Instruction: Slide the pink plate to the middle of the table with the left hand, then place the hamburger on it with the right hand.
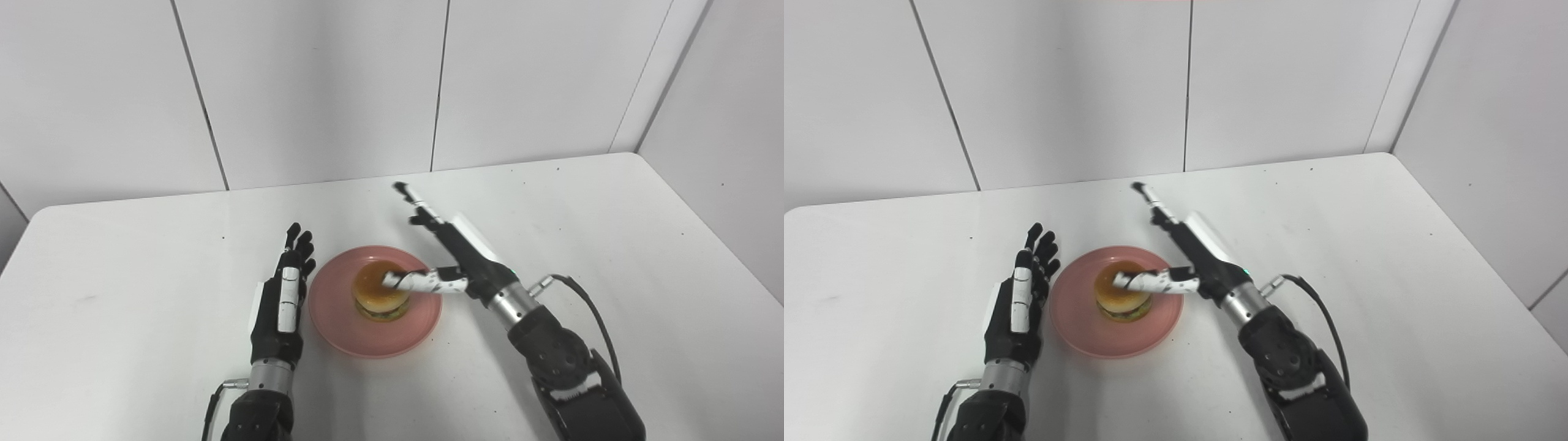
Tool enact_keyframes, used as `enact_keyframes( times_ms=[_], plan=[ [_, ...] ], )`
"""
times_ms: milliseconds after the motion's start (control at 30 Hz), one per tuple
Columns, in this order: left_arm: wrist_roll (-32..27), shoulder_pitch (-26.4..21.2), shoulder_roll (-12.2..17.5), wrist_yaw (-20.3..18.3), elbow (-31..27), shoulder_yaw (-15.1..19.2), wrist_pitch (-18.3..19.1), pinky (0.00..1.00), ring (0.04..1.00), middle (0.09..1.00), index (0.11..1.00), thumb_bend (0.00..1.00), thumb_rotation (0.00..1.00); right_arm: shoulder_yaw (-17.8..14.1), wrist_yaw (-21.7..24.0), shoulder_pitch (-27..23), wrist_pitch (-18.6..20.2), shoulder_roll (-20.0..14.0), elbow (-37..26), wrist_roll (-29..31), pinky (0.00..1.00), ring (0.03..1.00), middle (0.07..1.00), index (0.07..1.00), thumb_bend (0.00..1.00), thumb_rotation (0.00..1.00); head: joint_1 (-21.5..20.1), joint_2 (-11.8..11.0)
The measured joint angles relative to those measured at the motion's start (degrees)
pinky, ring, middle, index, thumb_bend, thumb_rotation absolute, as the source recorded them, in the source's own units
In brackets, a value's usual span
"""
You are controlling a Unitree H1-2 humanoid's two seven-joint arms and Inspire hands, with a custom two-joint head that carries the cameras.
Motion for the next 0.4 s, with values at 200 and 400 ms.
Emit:
enact_keyframes(
  times_ms=[200, 400],
  plan=[
    [0.28, 0.09, -0.3, 0.32, 0.22, -0.09, -1.28, 0.97, 0.983, 0.975, 0.976, 0.68, 1.0, -6.91, -5.0, 1.59, -4.13, 5.3, 6.9, 11.49, 1.0, 0.999, 1.0, 1.0, 0.63, 0.74, 0.26, 0.09],
    [1.53, 0.25, -0.44, 1.29, 0.36, -0.32, -3.14, 1.0, 1.0, 0.993, 0.996, 0.69, 1.0, -7.56, -5.29, 5.59, -4.02, 9.27, 6.36, 17.52, 1.0, 1.0, 1.0, 1.0, 0.64, 0.81, 0.35, 0.0]
  ],
)
